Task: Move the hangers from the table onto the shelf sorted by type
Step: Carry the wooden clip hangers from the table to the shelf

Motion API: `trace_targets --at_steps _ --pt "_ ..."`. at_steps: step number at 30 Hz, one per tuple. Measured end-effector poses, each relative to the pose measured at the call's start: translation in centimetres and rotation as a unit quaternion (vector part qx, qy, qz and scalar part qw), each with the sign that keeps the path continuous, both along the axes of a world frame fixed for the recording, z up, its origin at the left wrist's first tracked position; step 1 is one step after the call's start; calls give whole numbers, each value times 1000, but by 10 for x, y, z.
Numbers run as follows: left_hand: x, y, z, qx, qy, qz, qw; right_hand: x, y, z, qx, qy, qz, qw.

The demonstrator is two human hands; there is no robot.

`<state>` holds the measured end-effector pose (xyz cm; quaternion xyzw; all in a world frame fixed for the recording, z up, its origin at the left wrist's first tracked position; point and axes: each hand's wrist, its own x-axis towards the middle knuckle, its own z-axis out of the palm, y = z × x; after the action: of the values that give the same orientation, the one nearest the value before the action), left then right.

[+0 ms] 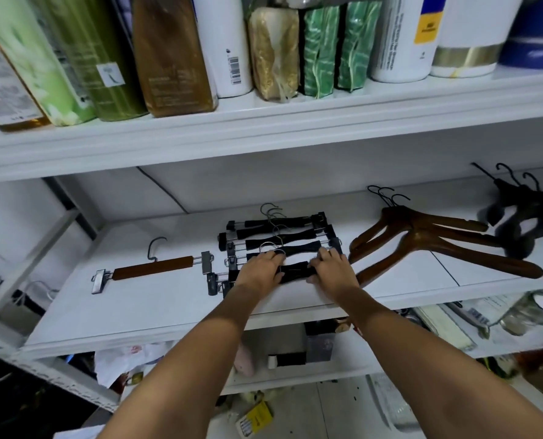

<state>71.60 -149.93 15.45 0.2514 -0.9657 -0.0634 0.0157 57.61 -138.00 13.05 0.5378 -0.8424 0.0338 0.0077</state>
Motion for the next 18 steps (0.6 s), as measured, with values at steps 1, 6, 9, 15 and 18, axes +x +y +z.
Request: trace_targets --at_steps 1,6,9,15,18 --pt "-1 2 2 2 -3 2 1000 -2 -2 7 -11 8 8 1000" --pt "-11 8 18 4 -27 29 999 -12 -5 42 -48 63 45 996" --pt "-18 9 33 -10 -13 36 999 -19 -3 64 -71 68 45 994" --pt "-28 15 59 -41 47 43 997 -31 5 100 -102 116 75 985" --pt "-27 16 65 -35 71 59 995 -29 12 110 -132 156 92 974"
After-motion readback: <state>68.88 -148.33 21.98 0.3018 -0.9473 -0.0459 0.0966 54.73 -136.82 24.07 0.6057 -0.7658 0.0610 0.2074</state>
